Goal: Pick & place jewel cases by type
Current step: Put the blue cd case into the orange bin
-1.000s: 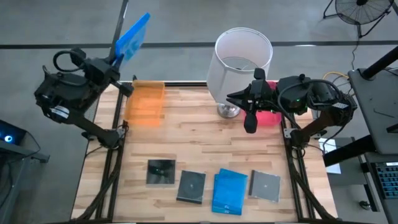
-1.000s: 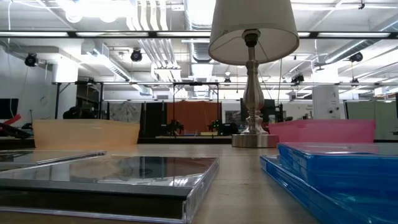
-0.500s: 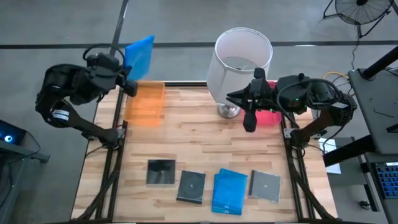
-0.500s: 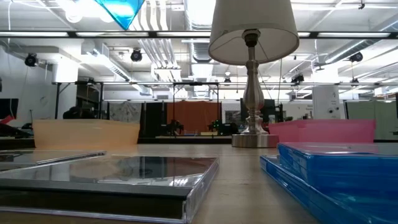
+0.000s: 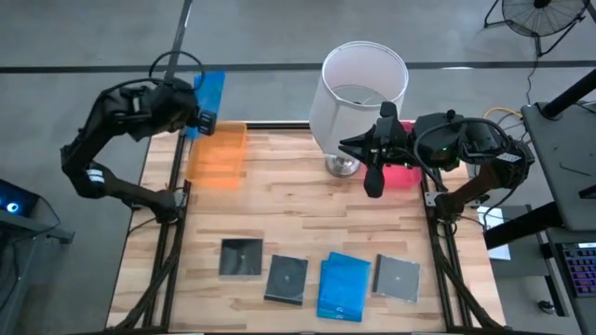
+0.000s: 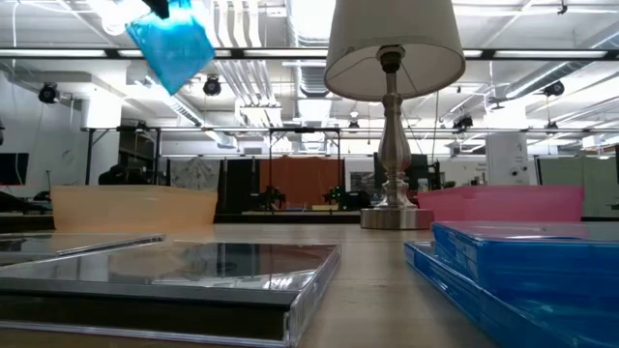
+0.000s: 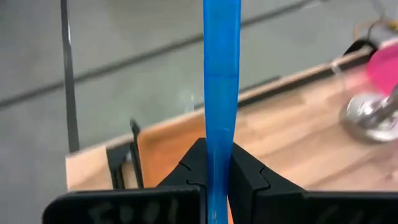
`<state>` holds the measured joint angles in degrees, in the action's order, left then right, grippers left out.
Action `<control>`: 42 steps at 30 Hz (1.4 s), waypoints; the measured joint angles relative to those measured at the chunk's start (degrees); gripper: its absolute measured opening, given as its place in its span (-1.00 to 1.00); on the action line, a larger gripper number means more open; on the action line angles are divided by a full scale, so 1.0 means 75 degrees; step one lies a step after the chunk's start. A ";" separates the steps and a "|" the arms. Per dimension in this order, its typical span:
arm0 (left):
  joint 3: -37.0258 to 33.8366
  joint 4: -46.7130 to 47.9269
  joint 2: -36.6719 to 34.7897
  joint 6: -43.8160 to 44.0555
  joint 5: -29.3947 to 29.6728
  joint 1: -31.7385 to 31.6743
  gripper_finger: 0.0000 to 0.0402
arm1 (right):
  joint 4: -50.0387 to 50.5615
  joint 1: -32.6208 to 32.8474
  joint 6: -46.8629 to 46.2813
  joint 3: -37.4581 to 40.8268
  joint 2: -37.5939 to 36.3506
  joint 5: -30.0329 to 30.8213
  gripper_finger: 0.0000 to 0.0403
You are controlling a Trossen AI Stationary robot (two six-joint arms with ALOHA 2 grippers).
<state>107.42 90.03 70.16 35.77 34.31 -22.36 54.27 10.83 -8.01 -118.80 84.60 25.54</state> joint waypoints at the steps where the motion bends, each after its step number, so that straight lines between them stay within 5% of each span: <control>1: -0.0188 -0.0001 -0.0020 0.0028 -0.0167 -0.0145 -0.97 | 0.0006 0.0000 0.0000 0.0000 0.0000 0.0000 -0.79; 16: -0.3168 -0.0050 -0.0052 0.0582 -0.0921 -0.1066 -0.97 | 0.0363 0.0000 0.0004 0.0000 -0.0003 0.0000 -0.79; 26: -0.5063 -0.1281 -0.0017 0.0591 -0.1076 -0.1607 -0.97 | 0.0363 0.0003 -0.0035 0.0000 -0.0006 0.0000 -0.79; 42: -0.6649 -0.2142 -0.0004 0.0617 -0.1111 -0.2356 -0.97 | 0.0369 -0.0003 -0.0227 0.0000 -0.0012 0.0000 -0.79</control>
<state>57.55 73.96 70.13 40.40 25.98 -40.03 57.04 10.81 -9.72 -118.80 84.51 25.54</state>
